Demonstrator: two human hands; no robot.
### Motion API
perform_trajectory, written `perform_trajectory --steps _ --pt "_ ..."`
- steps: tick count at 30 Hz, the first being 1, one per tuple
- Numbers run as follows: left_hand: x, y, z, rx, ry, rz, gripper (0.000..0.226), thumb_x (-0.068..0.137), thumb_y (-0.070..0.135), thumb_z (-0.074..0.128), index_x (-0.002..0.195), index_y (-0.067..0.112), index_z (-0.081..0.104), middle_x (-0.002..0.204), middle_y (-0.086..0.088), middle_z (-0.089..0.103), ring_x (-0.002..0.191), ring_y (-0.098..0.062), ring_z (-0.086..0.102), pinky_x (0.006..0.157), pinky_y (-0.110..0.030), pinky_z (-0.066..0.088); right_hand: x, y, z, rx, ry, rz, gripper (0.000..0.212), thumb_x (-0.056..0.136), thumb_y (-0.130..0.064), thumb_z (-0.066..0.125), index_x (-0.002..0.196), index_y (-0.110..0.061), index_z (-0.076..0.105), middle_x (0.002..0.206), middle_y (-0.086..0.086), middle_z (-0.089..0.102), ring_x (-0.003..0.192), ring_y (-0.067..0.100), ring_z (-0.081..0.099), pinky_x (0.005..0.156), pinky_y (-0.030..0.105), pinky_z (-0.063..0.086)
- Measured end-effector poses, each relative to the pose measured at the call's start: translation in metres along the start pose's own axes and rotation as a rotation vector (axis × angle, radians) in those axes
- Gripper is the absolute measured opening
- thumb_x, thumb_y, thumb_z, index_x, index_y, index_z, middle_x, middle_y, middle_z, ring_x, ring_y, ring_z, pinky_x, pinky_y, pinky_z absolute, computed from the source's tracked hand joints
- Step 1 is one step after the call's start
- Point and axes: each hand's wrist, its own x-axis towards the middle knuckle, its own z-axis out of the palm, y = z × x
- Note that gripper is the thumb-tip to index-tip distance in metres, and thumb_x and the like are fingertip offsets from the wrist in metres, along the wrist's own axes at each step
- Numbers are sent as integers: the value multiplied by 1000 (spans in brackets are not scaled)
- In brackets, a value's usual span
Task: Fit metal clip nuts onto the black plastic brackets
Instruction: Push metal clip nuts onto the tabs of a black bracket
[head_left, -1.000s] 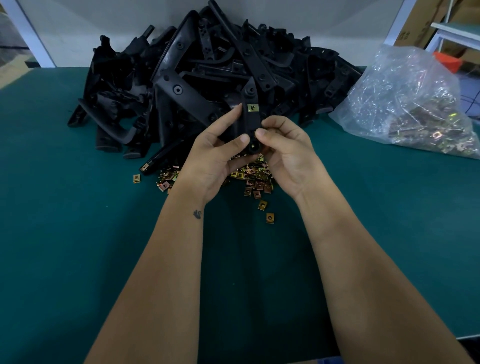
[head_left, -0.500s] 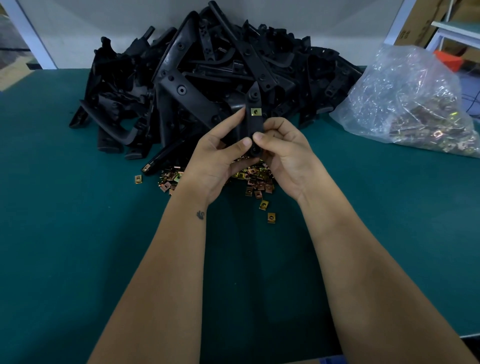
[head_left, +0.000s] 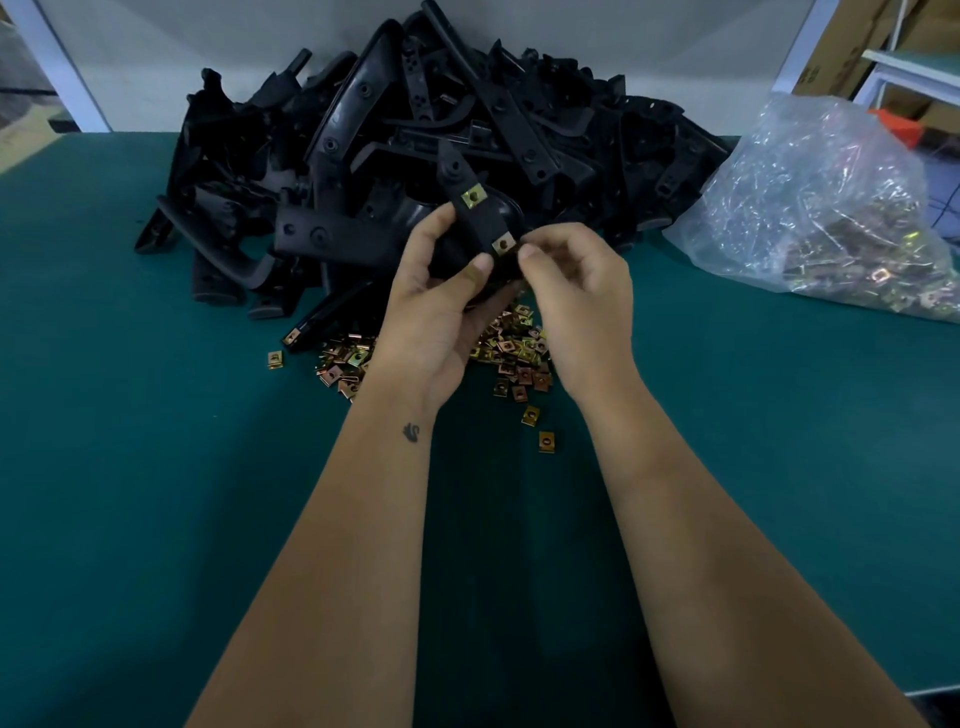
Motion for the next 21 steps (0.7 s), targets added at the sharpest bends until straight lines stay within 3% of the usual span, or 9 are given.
perform_trajectory --steps 4,6,9,12,21 --pt "0 -1 2 18 11 -15 44 100 -5 47 133 23 54 110 -10 72 104 -25 68 87 -36 58 -6 0 5 -266 20 -194 13 85 -28 66 88 -16 67 86 -9 61 86 13 59 74 31 50" --pt "-1 0 3 24 15 -18 46 99 -4 49 134 26 54 111 -9 73 102 -24 69 89 -38 58 -6 1 6 -378 33 -276 19 84 -33 68 89 -14 66 86 -8 60 87 13 57 73 32 49" --pt "-1 -1 4 34 12 -7 45 99 -5 49 134 24 54 107 -4 74 95 -19 70 77 -31 59 -6 1 5 -491 68 -342 28 85 -37 68 99 -13 65 93 -5 63 91 14 57 74 31 47" --pt "-1 -2 5 30 16 -2 44 99 -5 48 135 21 53 102 -2 74 90 -15 70 71 -27 57 -5 1 5 -533 133 -410 26 85 -35 71 92 -10 67 89 -2 64 87 18 58 69 33 47" --pt "-2 -2 5 23 -6 4 45 98 -5 50 137 19 53 115 -9 71 99 -22 68 79 -33 58 -6 0 5 -504 187 -459 23 83 -30 73 82 -8 67 79 1 65 76 19 59 62 35 47"
